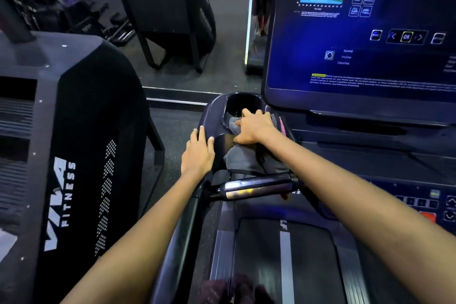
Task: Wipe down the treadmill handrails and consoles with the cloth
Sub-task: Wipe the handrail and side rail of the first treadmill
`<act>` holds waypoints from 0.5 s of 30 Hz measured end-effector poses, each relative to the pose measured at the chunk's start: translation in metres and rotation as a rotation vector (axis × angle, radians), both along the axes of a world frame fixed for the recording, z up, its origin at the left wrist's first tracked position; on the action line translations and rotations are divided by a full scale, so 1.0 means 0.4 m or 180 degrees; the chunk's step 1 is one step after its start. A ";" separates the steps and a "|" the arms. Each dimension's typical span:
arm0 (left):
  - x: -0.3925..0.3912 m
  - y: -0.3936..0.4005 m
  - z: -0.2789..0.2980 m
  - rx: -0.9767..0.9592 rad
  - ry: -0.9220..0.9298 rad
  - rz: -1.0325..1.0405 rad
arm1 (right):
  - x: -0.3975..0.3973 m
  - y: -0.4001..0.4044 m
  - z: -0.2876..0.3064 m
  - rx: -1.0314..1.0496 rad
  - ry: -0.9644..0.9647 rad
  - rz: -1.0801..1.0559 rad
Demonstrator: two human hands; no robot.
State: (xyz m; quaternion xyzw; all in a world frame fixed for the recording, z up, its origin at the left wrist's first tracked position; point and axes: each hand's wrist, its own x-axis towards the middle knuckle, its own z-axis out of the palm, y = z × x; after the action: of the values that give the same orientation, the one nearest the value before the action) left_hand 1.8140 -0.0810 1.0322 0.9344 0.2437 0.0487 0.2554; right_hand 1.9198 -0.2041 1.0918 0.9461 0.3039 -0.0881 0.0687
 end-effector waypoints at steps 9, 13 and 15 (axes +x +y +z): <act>0.005 0.000 0.000 0.0018 0.0036 0.0003 | 0.006 0.029 -0.007 0.0642 0.0058 -0.0081; 0.004 -0.001 0.001 0.0019 0.0052 0.0016 | 0.005 0.072 0.023 0.0720 0.0149 -0.0204; 0.003 -0.001 0.003 0.0000 0.0052 0.0023 | 0.003 0.069 0.033 0.0710 0.0193 -0.0214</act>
State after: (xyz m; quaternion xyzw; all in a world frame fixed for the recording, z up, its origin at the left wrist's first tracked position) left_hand 1.8151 -0.0814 1.0334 0.9338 0.2492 0.0420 0.2532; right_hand 1.9210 -0.1766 1.1049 0.9545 0.2818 -0.0846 -0.0492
